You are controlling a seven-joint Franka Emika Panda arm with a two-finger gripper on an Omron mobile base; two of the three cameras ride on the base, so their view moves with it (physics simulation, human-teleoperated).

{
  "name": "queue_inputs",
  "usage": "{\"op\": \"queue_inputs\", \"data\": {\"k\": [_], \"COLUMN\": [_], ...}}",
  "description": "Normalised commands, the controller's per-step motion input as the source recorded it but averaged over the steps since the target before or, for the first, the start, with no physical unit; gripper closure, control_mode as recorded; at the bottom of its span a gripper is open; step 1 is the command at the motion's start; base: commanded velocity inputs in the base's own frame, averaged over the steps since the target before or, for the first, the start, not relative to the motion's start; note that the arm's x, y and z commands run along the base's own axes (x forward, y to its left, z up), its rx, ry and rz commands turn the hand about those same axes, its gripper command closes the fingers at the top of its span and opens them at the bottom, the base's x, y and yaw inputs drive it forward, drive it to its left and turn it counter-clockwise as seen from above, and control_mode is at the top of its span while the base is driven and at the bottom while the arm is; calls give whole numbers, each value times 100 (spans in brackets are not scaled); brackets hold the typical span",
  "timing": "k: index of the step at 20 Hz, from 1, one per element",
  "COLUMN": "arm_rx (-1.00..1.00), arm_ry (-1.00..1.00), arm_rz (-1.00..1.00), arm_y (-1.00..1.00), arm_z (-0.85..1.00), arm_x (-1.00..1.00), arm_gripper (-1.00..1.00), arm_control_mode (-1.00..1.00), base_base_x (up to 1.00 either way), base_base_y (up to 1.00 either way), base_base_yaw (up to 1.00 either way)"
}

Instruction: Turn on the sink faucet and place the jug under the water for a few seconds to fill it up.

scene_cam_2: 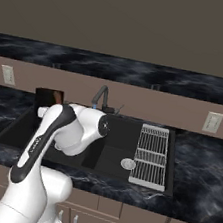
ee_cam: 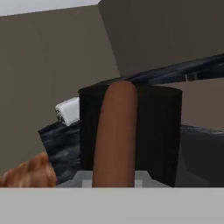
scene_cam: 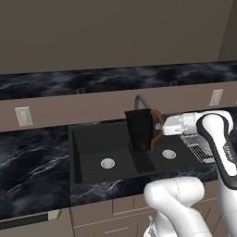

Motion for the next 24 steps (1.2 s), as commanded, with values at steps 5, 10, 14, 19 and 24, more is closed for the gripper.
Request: {"op": "queue_inputs", "data": {"k": [5,10,14,19,24], "arm_rx": [-4,-2,0,2,0], "arm_ry": [18,1,0,-1,0], "arm_rz": [1,0,0,0,0], "arm_y": [-6,0,-39,-67,-49], "arm_z": [-53,-28,-20,-7,-11], "arm_x": [8,1,-1,-11,-1], "arm_gripper": [100,100,100,100,100], "arm_control_mode": [-100,-100,-100,-100,-100], "base_base_x": [0,0,0,0,0], "base_base_y": [0,0,0,0,0], "base_base_yaw": [0,0,0,0,0]}}
